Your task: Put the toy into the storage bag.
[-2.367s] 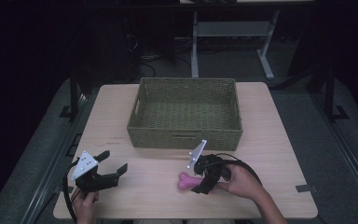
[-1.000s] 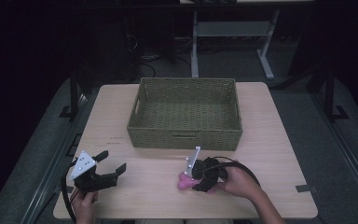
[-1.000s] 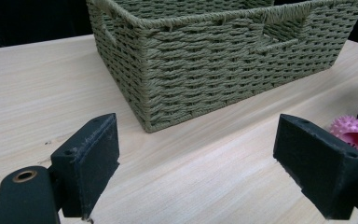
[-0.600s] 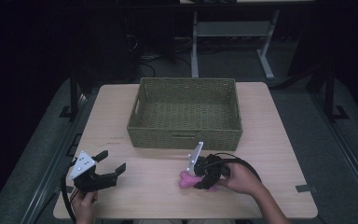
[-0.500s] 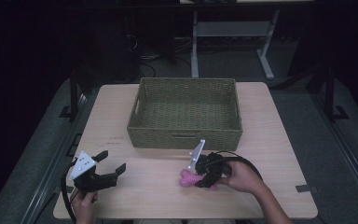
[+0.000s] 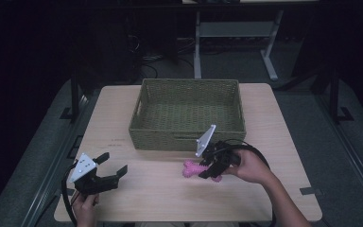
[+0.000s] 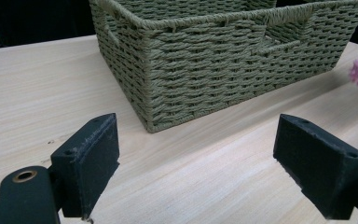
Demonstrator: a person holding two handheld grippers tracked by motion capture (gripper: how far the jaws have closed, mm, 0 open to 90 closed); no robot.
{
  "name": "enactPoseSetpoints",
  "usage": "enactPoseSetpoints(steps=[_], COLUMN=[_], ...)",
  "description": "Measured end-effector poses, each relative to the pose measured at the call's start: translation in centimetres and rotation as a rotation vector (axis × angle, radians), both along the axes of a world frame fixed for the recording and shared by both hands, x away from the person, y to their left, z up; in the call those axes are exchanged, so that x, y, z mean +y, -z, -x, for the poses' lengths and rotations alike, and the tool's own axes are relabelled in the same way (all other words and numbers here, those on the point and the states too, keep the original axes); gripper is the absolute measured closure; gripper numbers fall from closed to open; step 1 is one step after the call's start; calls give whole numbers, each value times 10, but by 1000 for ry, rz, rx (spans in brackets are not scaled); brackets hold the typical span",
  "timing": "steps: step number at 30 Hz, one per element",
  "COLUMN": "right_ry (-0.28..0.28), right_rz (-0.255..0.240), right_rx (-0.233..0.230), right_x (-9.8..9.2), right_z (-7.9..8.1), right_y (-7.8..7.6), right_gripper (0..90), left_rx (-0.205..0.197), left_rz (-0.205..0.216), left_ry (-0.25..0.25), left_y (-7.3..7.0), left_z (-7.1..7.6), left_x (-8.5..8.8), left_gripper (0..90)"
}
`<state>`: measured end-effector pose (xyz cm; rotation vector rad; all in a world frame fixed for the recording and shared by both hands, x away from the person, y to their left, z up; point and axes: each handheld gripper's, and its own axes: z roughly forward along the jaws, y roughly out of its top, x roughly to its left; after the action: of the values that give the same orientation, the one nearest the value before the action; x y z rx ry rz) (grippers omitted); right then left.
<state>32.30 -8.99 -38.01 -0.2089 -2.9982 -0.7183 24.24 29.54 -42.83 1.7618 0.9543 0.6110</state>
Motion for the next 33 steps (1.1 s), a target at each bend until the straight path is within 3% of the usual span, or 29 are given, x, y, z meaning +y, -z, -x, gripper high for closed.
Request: enactPoseSetpoints(steps=[20,33], right_ry=[-5,15], right_rz=[-48,-45], right_rx=[-23,-8], right_x=[-1,-3], right_z=[-33,-54], right_y=[-50,-61], right_gripper=[585,584], left_rx=[3,0], left_rz=[6,2], left_ry=[-2,2], left_y=[0,0], left_z=[0,0], left_x=[1,-1], left_gripper=[138,139])
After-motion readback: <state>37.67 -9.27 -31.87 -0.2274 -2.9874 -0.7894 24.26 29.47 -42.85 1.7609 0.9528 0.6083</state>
